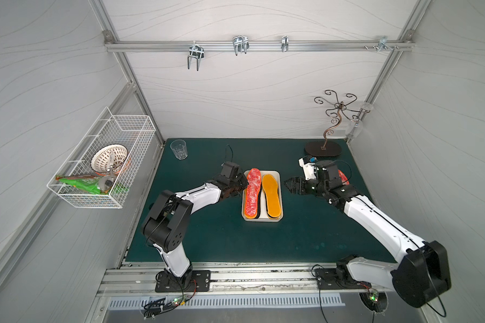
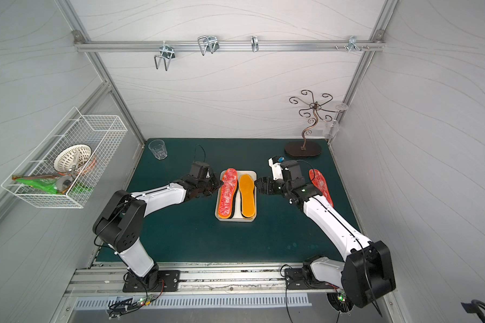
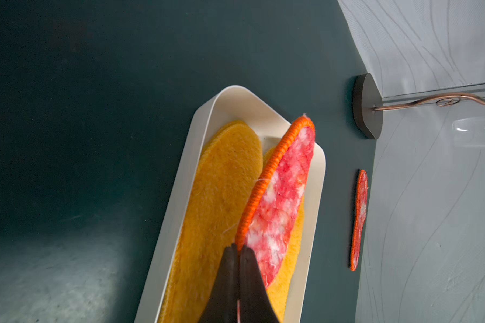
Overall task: Put the insoles into the storage box
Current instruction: Place the insole in the storage box.
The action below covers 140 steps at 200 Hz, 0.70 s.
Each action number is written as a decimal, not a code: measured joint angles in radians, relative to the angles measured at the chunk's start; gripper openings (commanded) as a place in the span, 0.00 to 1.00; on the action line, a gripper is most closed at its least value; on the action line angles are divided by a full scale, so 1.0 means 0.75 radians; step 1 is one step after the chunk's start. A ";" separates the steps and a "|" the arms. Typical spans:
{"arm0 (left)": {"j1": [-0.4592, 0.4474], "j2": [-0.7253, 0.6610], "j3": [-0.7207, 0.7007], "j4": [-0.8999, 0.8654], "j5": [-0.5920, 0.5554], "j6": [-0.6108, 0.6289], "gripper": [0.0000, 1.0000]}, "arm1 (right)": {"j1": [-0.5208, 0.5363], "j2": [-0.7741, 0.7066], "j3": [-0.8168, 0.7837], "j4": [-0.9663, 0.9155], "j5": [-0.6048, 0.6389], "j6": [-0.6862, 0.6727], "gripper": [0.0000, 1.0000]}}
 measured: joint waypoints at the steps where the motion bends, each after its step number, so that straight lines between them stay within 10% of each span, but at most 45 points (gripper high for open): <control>1: 0.000 0.001 0.000 0.000 0.000 -0.001 0.00 | 0.000 0.000 0.000 0.000 0.000 0.000 0.82; 140: -0.005 0.079 0.040 -0.084 -0.038 0.050 0.00 | 0.000 0.003 0.000 0.000 0.014 0.001 0.82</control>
